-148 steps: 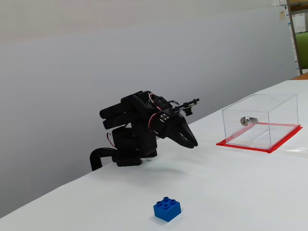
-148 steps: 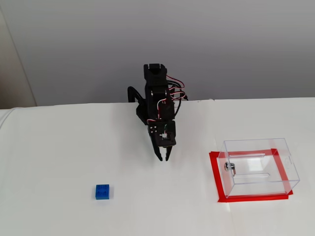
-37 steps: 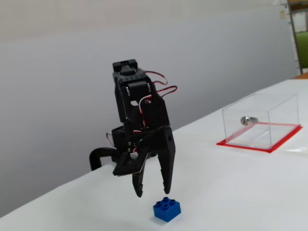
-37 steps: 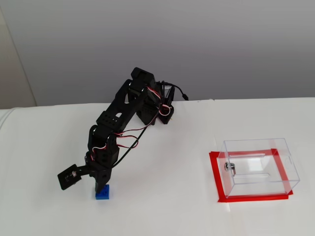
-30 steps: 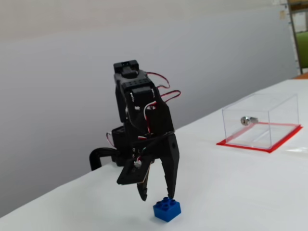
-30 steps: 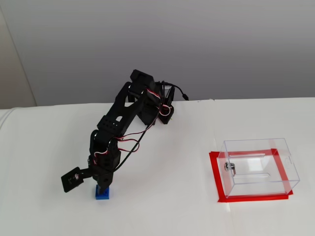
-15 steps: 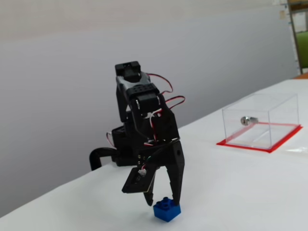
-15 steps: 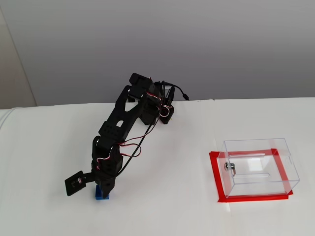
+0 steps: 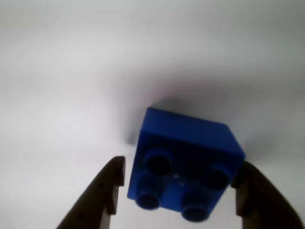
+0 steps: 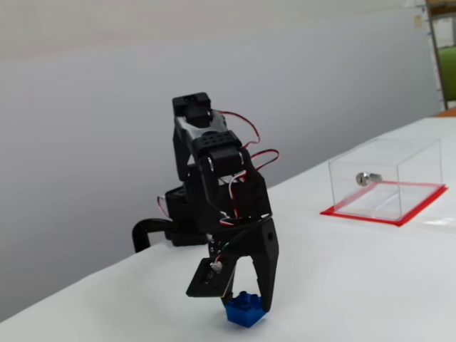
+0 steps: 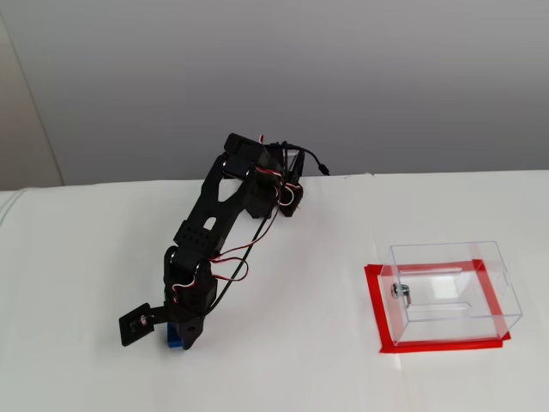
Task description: Pick the blue lego brick and place it into the transparent box
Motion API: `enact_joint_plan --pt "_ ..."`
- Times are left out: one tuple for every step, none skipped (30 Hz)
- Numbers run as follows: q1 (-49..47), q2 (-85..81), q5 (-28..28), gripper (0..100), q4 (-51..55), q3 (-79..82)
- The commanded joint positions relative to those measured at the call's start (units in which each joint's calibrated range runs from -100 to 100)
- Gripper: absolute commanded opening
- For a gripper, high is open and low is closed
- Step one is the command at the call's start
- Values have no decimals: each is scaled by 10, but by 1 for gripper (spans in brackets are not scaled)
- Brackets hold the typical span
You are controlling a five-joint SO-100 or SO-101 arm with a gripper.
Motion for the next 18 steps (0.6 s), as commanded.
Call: enact_joint_plan --pt "-2 -2 -7 17 -19 -54" --pt "-2 -1 -7 16 -19 -54" --pt "-2 -1 -7 15 -19 -54" --pt "-2 -1 -7 14 -19 -54" --pt "-2 -1 -6 13 -19 -54" --pt "-2 -1 -5 13 -19 -54" --pt "-2 -1 -4 13 -19 -54" --pt "-2 -1 -4 13 -19 -54" --pt "-2 -2 -4 13 -19 -54" --pt "-2 -2 -4 13 -19 -54" --pt "-2 -4 -3 14 -21 -54" --pt "-2 -7 -3 14 -27 -54" --pt "-2 -9 0 14 -32 -54" --pt "-3 -11 5 14 -38 -54" --pt "-3 -13 11 14 -45 -56" --pt "-7 -19 16 14 -45 -64" --pt "-10 -27 21 14 -44 -70" --pt "-13 -36 27 14 -43 -75"
